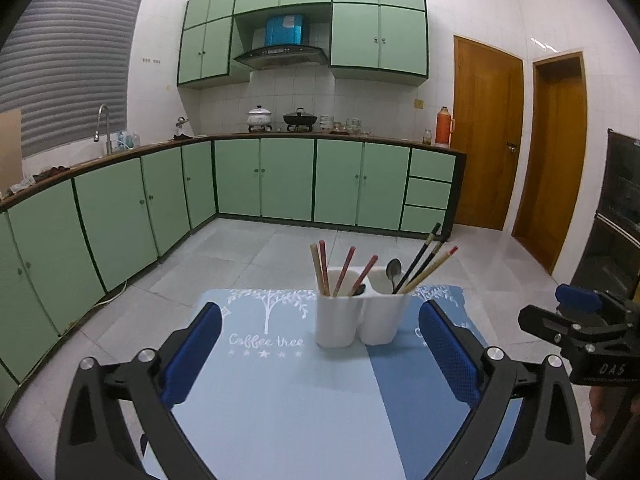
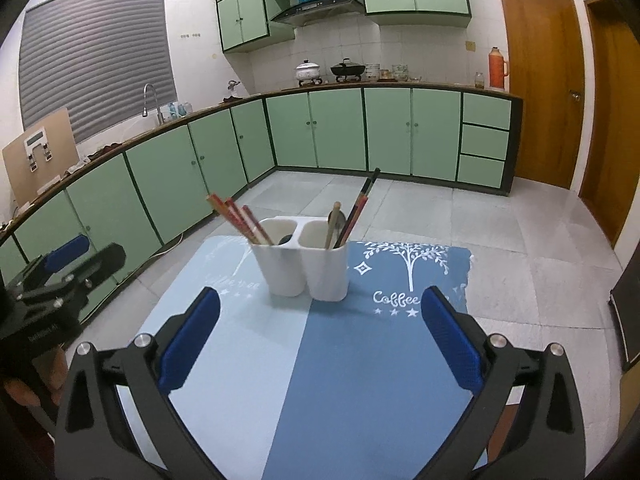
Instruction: Organize utensils
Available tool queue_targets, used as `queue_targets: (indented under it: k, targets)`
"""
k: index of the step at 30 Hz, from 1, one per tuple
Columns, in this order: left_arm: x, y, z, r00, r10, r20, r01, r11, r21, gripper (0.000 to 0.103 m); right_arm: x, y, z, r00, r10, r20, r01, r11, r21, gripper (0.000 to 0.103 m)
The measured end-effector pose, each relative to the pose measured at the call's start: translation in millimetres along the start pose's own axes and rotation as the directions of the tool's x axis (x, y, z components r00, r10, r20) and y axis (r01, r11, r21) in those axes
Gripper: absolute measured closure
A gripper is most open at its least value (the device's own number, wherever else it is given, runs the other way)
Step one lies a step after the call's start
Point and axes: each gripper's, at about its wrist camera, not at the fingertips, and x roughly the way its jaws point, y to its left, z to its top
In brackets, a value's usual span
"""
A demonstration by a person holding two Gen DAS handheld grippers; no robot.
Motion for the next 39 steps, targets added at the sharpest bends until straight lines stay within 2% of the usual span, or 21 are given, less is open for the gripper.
queue_targets:
  k: [18, 39]
  targets:
    - [-46.1, -13.4, -2.9, 1.000, 0.002, 0.026, -0.003, 1.000, 0.030, 0.006, -36.8, 24.0, -0.4, 0.999, 0.031, 0.035, -0.028, 0.998, -0.060, 0.005]
    - [-54.0, -16.5, -2.1, 0.998, -0.005, 0.055, 0.003, 0.999, 0.034, 0.006, -48.6, 28.2, -0.1, 0.997, 0.038, 0.074, -0.033, 0.997, -0.068, 0.005]
